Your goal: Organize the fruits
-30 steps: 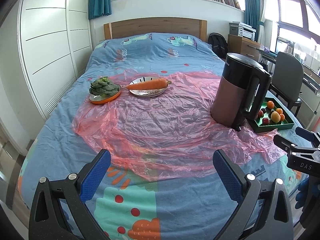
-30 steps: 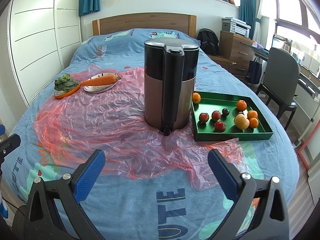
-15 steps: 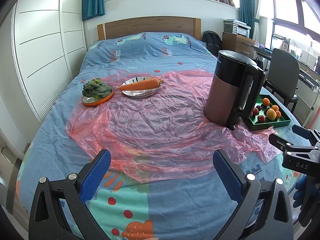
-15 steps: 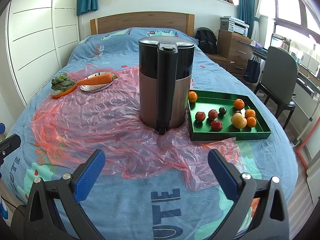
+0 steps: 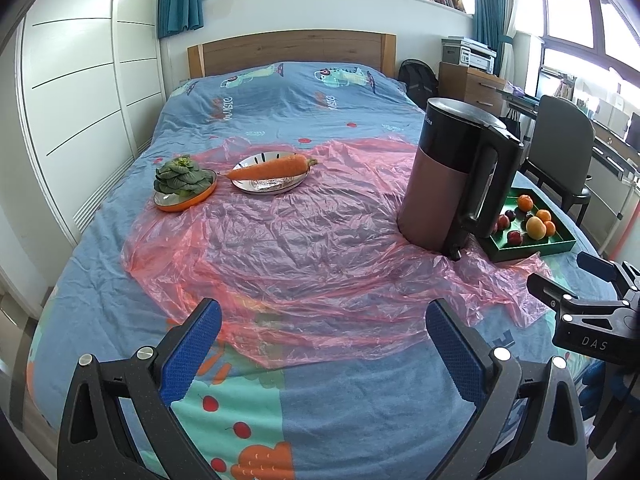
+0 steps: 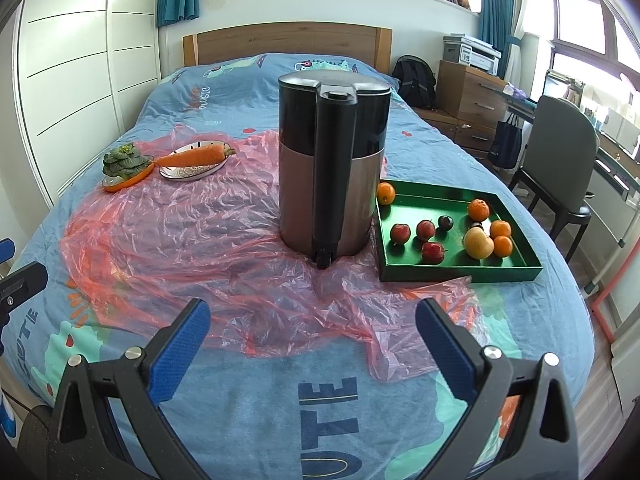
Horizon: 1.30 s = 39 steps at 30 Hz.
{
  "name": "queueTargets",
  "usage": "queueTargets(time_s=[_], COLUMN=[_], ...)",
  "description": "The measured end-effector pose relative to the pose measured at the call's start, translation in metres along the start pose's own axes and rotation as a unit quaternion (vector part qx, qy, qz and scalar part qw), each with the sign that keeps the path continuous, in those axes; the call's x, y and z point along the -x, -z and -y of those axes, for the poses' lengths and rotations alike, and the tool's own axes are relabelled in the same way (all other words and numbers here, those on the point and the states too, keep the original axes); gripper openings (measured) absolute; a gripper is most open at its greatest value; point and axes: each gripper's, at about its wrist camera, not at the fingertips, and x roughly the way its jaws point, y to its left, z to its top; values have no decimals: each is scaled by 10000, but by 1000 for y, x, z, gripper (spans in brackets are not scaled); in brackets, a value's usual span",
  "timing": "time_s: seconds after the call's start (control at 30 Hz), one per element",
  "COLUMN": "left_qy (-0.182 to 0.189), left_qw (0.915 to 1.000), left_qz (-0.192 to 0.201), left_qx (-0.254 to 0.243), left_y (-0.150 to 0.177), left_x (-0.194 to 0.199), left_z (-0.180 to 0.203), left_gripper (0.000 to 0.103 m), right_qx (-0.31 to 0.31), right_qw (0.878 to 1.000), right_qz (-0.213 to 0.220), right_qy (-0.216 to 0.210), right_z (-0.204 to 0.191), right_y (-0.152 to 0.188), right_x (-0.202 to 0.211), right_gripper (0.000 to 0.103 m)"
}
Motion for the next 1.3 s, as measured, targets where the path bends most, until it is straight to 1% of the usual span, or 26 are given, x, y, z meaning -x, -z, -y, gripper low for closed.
queueTargets(time_s=[0.3,0.6,0.9,1.3], left_qy=[55,80,121,29], left_qw=[10000,9999,9998,9997], left_qz=[-40,-69,-125,-217], left_qx=[65,27,57,124], left_y=[0,1,-6,-10], left_x=[-2,-4,-15,-27], left_z=[-1,7,17,16], left_gripper=[100,100,100,100], right_qx=[13,-2,-24,-29], right_qw=[10000,10000,10000,10000], right_qz=[-13,-7,-23,-74], right_qy=[0,7,7,-15], right_z=[2,3,7,14], right_y=[1,0,-1,-11], right_x=[-1,-2,-6,-22], right_gripper=[103,103,103,103])
